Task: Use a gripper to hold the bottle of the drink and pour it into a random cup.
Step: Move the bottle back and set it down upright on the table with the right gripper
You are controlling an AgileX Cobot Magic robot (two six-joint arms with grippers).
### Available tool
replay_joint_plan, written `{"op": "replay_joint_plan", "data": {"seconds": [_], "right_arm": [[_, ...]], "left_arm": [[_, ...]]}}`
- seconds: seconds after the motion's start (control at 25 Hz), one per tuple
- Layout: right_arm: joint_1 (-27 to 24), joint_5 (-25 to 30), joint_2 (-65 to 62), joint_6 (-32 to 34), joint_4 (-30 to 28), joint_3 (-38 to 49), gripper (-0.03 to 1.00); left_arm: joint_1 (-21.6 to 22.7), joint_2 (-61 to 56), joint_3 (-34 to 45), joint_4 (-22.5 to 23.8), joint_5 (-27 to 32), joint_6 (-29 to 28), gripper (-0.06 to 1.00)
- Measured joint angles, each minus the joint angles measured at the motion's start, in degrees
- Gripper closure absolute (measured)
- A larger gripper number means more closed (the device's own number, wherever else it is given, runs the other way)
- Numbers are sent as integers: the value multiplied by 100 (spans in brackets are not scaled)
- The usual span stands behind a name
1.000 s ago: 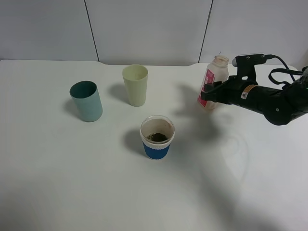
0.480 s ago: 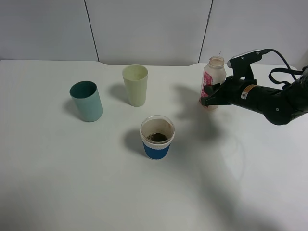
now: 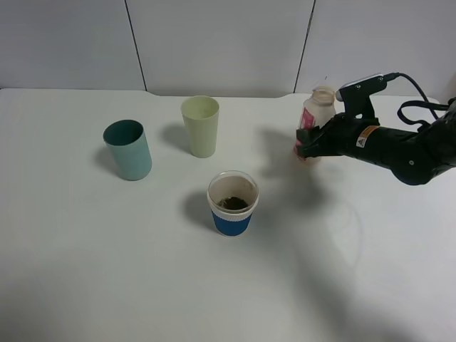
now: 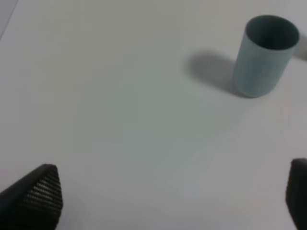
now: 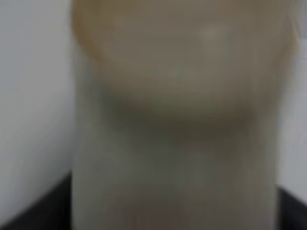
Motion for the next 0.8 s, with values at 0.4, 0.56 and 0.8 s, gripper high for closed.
{"op": "replay_joint_plan", "data": {"seconds": [0.4,0.56,0.8], "right_arm": [[0,-5,0,0,-4,0,5],[5,-5,-5,142,-4,0,4],[71,323,-414,439,-116,4,4]], "left_arm": [[0,0,0,0,0,0,2],[0,0,0,0,0,0,2],[0,0,0,0,0,0,2]]}}
